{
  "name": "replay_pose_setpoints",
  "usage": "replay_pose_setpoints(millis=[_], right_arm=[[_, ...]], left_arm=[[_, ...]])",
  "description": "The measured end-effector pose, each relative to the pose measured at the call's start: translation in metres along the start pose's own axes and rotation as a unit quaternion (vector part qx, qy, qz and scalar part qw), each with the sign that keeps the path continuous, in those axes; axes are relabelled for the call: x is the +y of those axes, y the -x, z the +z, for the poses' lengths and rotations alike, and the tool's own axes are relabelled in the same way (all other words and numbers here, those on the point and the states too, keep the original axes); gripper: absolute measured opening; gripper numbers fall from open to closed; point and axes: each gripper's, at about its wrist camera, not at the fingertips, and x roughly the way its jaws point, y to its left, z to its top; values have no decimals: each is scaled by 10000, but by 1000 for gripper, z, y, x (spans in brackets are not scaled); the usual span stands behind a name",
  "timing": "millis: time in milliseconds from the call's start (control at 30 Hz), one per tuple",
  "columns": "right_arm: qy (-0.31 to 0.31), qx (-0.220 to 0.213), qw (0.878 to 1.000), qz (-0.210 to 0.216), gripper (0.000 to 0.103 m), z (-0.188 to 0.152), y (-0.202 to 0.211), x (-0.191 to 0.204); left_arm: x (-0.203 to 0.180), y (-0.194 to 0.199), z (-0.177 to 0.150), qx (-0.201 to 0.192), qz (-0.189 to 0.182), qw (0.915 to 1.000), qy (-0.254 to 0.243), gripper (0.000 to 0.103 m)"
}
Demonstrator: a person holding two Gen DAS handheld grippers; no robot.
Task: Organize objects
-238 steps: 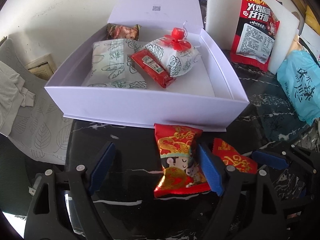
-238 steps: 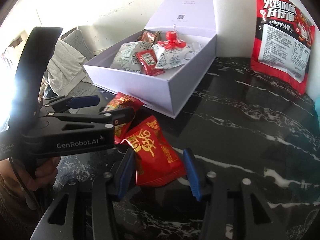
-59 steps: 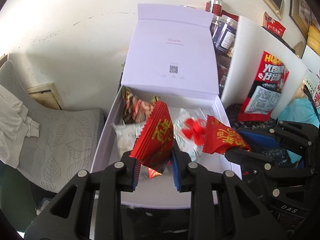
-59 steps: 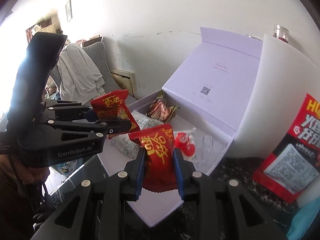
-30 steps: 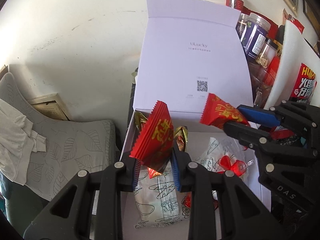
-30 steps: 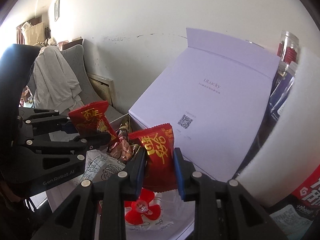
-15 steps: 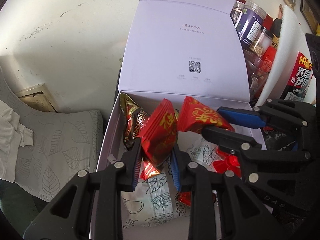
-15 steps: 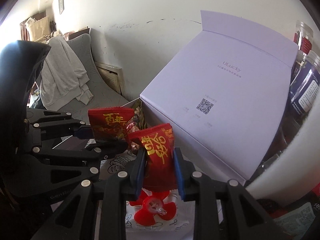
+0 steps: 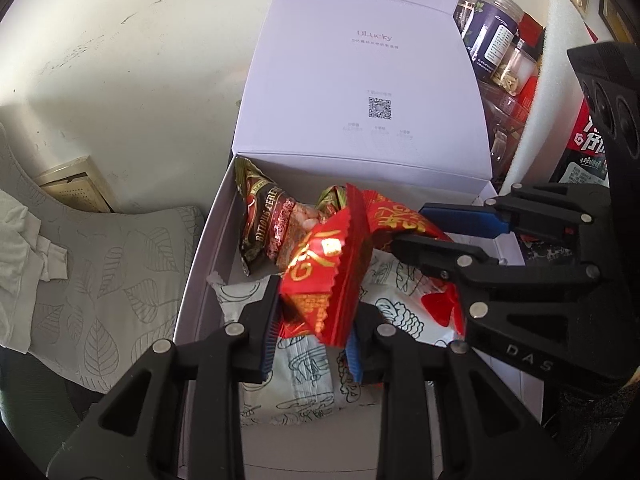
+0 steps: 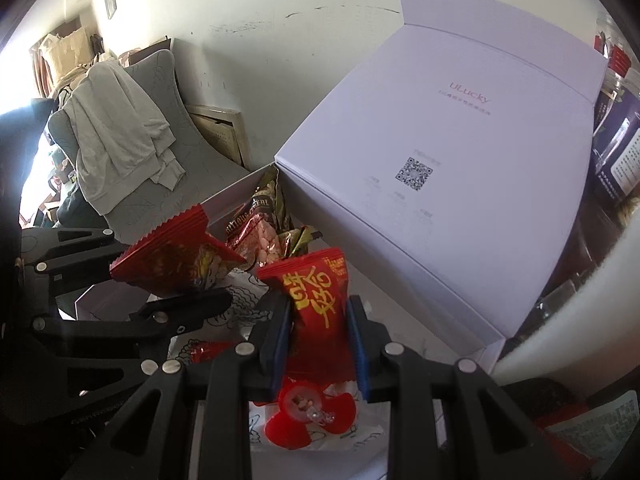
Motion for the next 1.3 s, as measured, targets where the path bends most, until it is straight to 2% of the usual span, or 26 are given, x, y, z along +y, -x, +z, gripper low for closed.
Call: replay_pose_setpoints(millis=[133,433,500,600,800,900,933,967,1033,1300], right_arm=[[9,24,10000,-7,27,0,1,1],[34,49,10000,78,28,0,2,1],[42,38,10000,75,28,0,3,2],[76,36,10000,-32,28,0,4,4],[-216,-38,9997,86,29,-6,7,0],[-296,-86,9994,123,36,-9,13,1],[-281,-100,9995,126,41,-10,14,2],[-238,-110,9996,125,52,-11,17,3],[-176,-133,9998,19,60,-14,20,6],[-159,-179,9992,-325,61,-25,32,11]], left_arm=[[7,2,-2,-71,248,9993,282,25],[11,7,-6,-295,135,9988,355,25],[21,7,0,-500,200,9976,445,27],[20,11,0,-726,260,9962,409,29],[8,11,-5,-614,138,9979,143,31],[6,14,-6,-583,127,9981,156,31],[7,17,-6,-603,113,9979,184,31],[6,21,-8,-652,77,9975,248,31],[11,26,-11,-677,-60,9970,372,31],[8,40,-19,-595,-59,9974,390,32]])
